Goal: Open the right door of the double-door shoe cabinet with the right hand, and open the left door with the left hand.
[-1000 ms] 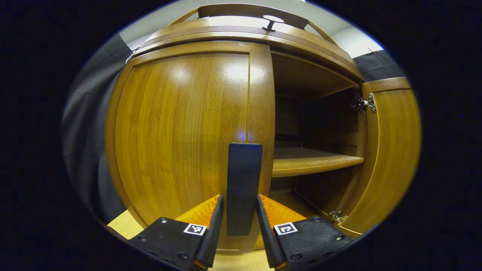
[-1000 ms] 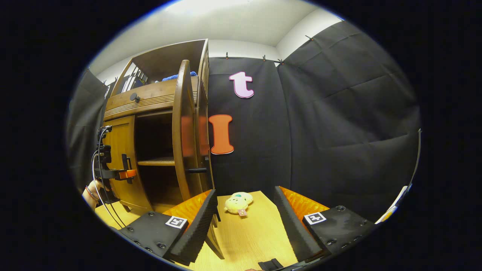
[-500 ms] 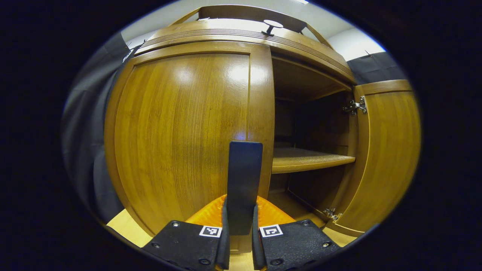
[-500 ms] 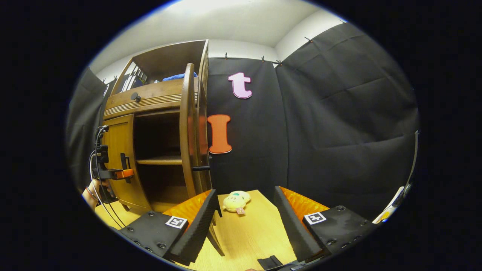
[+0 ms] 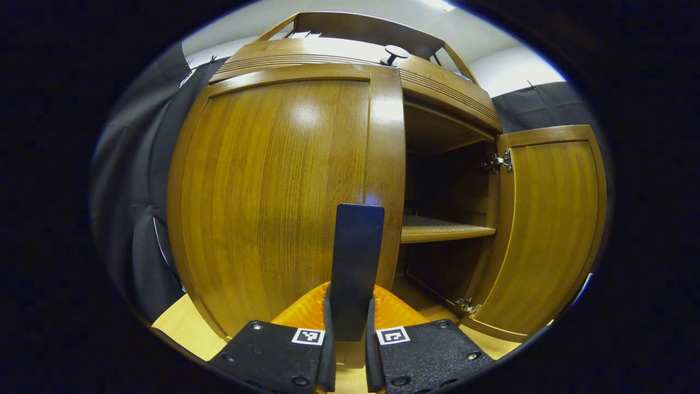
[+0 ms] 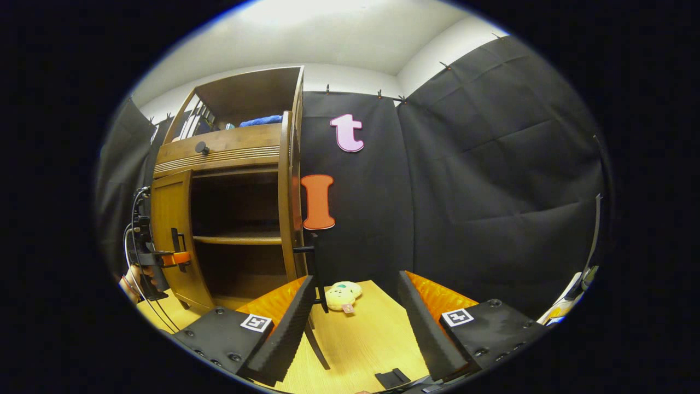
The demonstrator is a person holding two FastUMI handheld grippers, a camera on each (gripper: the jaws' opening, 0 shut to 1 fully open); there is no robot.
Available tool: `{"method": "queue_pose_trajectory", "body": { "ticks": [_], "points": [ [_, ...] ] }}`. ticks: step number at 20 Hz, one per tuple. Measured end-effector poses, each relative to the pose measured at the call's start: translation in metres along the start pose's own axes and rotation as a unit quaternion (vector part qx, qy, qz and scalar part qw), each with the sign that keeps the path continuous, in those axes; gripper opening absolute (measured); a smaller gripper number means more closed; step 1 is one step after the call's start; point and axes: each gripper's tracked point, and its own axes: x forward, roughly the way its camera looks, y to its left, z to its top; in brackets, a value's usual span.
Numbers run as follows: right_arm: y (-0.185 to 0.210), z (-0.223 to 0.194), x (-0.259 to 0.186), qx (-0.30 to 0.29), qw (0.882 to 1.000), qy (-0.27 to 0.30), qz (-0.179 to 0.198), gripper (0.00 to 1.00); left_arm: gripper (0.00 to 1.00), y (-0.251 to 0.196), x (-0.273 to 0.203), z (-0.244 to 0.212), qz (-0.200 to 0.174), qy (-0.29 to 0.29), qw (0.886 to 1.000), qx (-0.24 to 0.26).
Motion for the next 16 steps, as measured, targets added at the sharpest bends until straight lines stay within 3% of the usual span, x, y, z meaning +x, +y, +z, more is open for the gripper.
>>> {"method": "queue_pose_trajectory", "body": {
  "ticks": [2, 3, 5, 6, 9, 11, 16],
  "points": [
    [-0.003, -0.010, -0.004, 0.008, 1.000, 0.010, -0.005, 0.88, 0.20, 0.002, -0.012, 0.001, -0.002, -0.004, 1.000, -0.002],
    [-0.003, -0.012, -0.005, 0.011, 1.000, 0.014, -0.004, 0.98, 0.22, 0.004, -0.016, 0.001, -0.003, -0.005, 1.000, -0.003],
    [-0.004, -0.016, -0.007, 0.013, 1.000, 0.019, -0.006, 0.92, 0.22, 0.005, -0.028, 0.001, -0.007, -0.006, 1.000, -0.003],
    [-0.003, -0.018, -0.007, 0.012, 1.000, 0.019, -0.006, 0.98, 0.22, 0.007, -0.035, 0.002, -0.011, -0.006, 1.000, -0.003],
    [0.002, -0.018, -0.012, 0.010, 1.000, 0.018, -0.003, 0.98, 0.19, 0.013, -0.050, 0.002, -0.018, -0.005, 1.000, -0.003],
    [0.010, -0.016, -0.015, 0.007, 1.000, 0.015, 0.002, 0.89, 0.18, 0.017, -0.060, 0.003, -0.022, -0.008, 1.000, -0.006],
    [0.030, -0.018, -0.024, -0.003, 1.000, 0.013, 0.014, 0.89, 0.17, 0.028, -0.083, 0.004, -0.028, -0.008, 1.000, -0.003]
  ]
}}
